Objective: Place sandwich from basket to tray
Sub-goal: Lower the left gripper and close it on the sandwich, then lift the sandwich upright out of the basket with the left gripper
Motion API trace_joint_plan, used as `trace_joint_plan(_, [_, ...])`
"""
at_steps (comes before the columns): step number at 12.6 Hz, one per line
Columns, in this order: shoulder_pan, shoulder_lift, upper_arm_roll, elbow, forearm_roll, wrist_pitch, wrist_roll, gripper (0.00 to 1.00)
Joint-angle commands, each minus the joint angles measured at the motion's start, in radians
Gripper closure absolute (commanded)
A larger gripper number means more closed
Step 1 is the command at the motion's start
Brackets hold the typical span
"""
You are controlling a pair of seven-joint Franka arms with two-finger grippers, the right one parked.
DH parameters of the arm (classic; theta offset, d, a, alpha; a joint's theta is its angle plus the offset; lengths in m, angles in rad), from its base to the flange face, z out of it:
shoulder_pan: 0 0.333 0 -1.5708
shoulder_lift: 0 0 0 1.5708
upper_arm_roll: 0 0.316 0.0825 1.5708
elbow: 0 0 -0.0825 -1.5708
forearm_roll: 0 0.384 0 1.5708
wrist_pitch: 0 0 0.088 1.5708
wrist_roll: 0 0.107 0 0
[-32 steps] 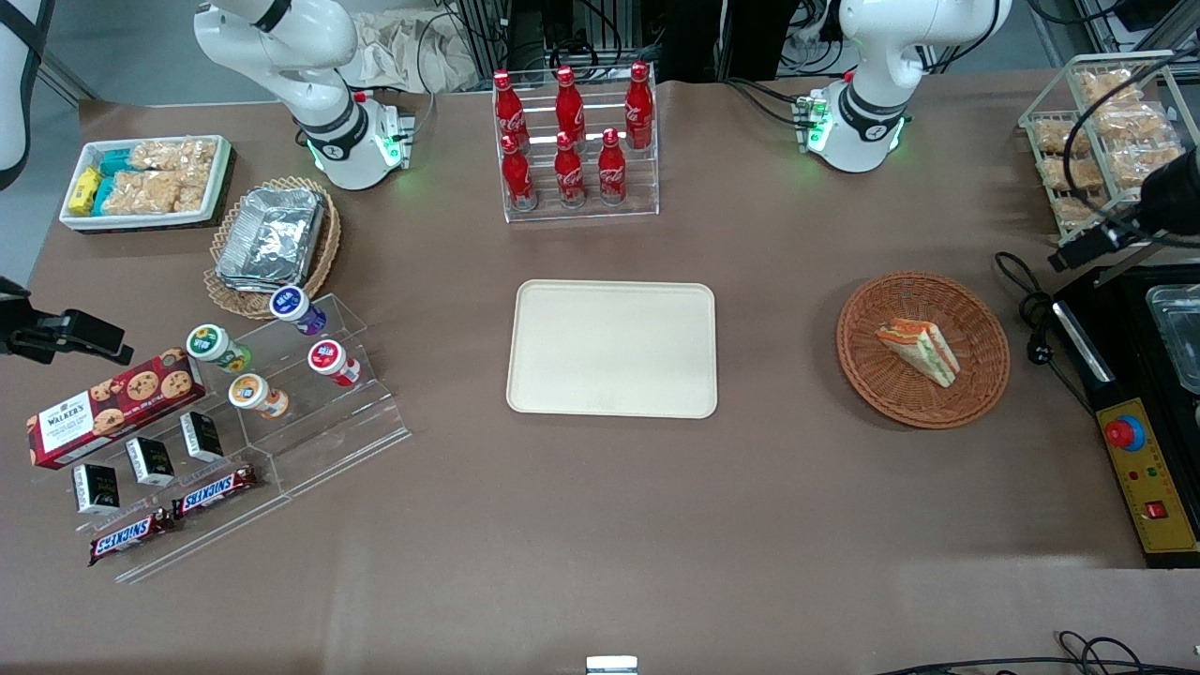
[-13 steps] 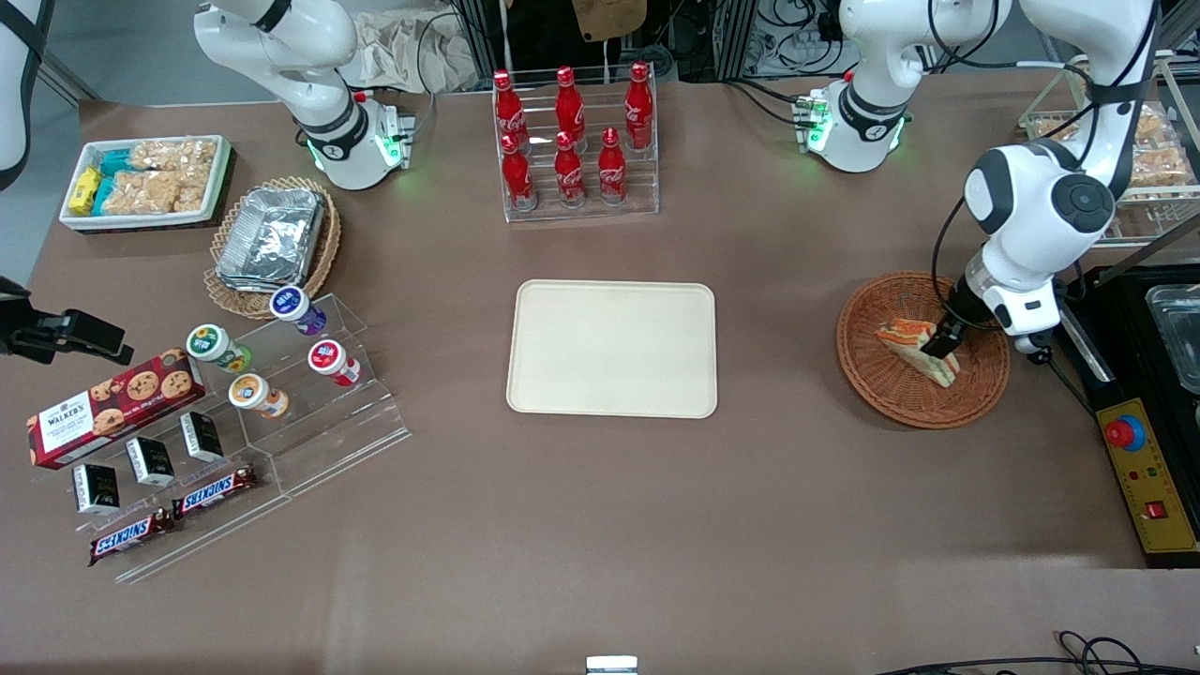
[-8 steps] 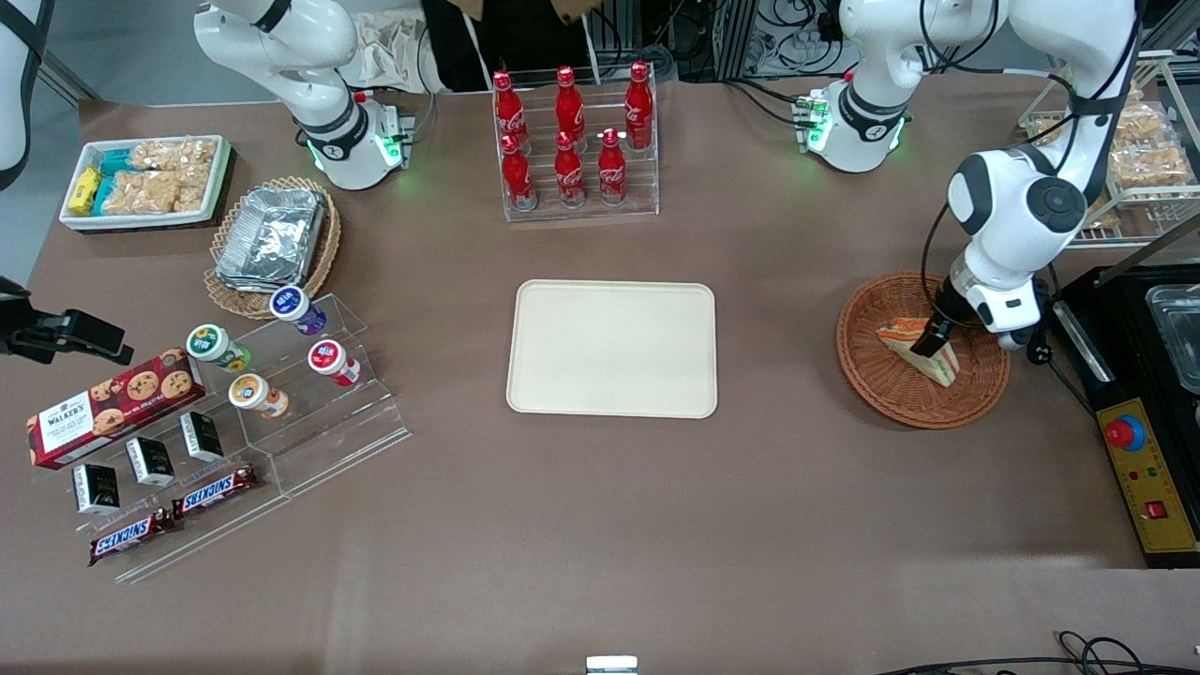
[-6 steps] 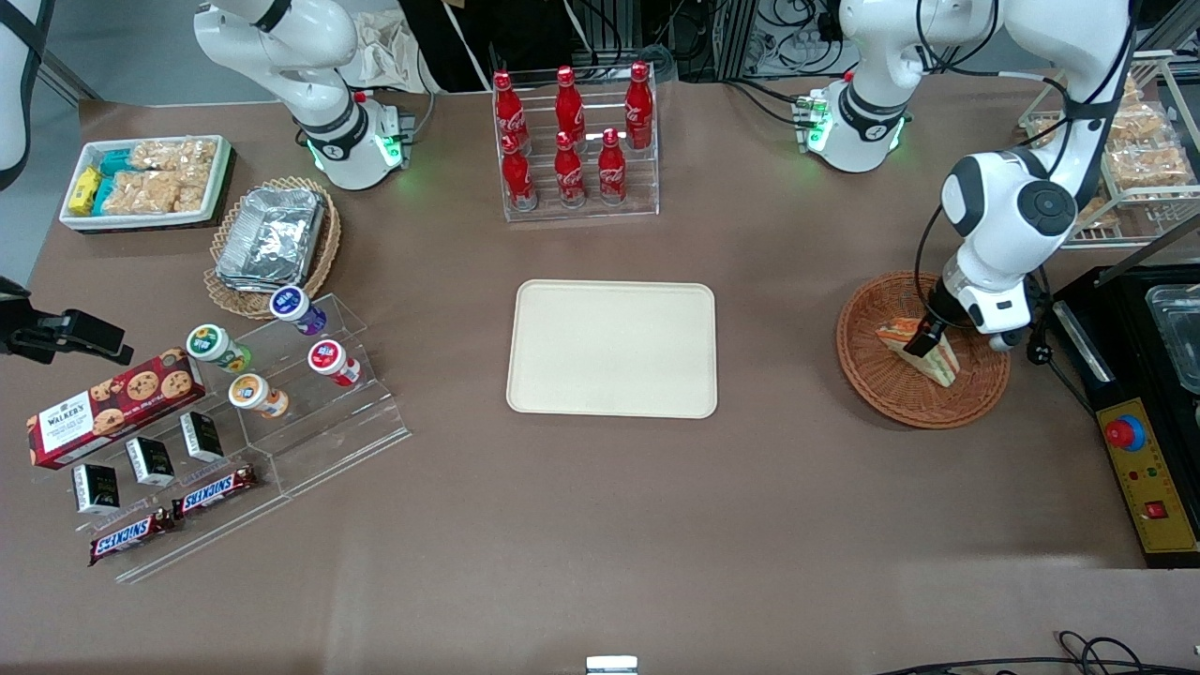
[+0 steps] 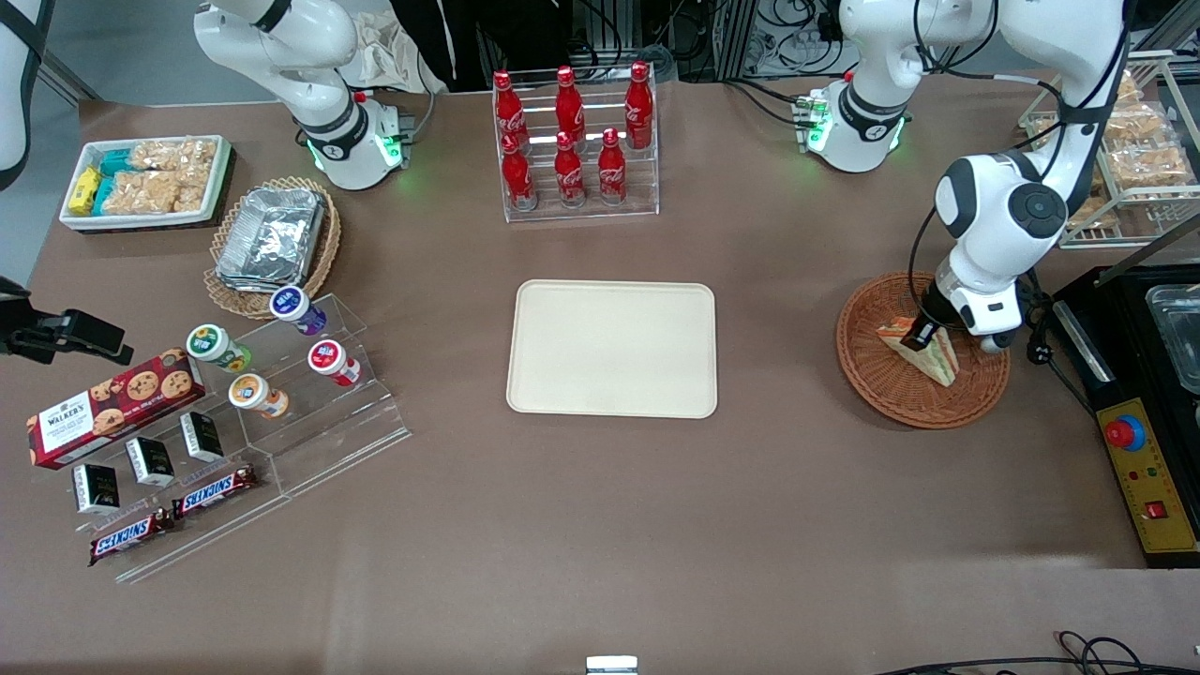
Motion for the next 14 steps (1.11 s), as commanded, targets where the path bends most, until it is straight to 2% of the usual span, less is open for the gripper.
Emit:
trace_joint_plan(1, [-0.001,-0.058,0.000,0.003,0.005,-0.003,-0.003,1.00])
trace_joint_plan(6, [0.001,-0.231,0.003,0.125,0.006,-0.375,0.115,1.00])
trace_joint_plan(8, [0.001,-0.248,0.000,0.309,0.006,-0.645,0.149,1.00])
trace_joint_plan(10, [-0.002,-0.215,-0.005,0.582,0.005,-0.961,0.159,1.00])
trace_joint_plan(12, [-0.002,-0.210,-0.052,0.745,0.003,-1.110,0.158,1.00])
trace_joint_plan(14, [-0.001,-0.214,-0.141,0.831,-0.011,-1.164,0.144,1.00])
